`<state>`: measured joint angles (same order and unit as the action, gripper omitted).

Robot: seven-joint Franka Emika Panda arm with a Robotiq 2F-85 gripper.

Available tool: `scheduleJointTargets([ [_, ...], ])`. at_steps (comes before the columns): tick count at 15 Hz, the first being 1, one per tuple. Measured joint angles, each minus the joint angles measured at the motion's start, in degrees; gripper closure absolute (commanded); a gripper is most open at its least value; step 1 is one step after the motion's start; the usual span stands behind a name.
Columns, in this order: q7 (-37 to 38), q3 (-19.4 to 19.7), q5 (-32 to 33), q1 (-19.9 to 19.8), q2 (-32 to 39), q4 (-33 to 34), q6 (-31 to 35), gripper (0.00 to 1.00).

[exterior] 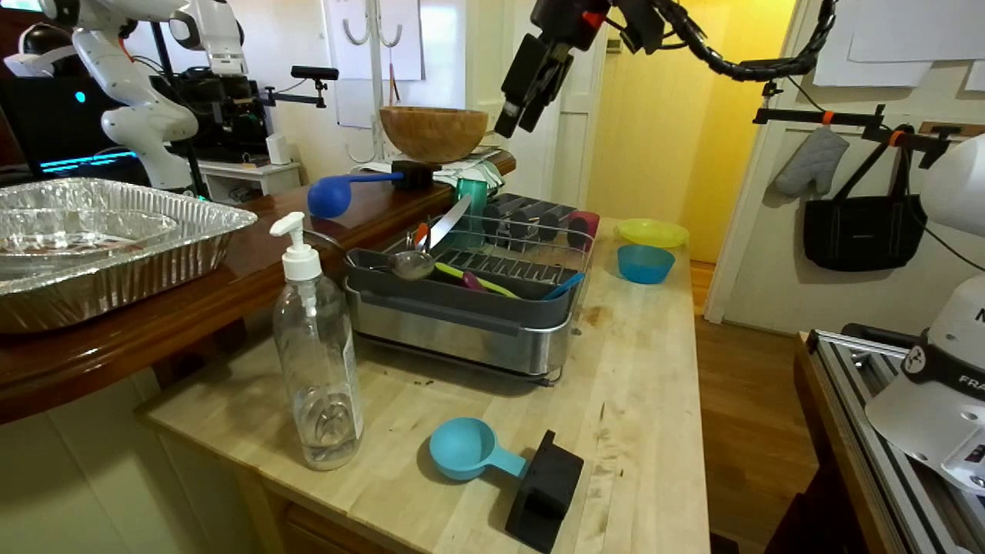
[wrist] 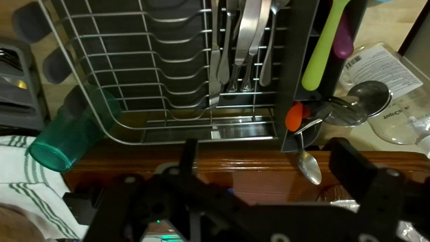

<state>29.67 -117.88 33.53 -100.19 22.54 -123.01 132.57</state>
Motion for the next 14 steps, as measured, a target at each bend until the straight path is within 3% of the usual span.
scheduleJointTargets([
  [4, 0.95, -7.19, 2.09, -6.23, 6.87, -2.71, -6.71, 0.0],
  [8, 0.95, -11.72, 2.12, -9.96, 12.2, -5.3, -10.7, 0.0],
  [14, 0.95, -12.67, 2.12, -10.68, 13.76, -6.01, -11.24, 0.0],
])
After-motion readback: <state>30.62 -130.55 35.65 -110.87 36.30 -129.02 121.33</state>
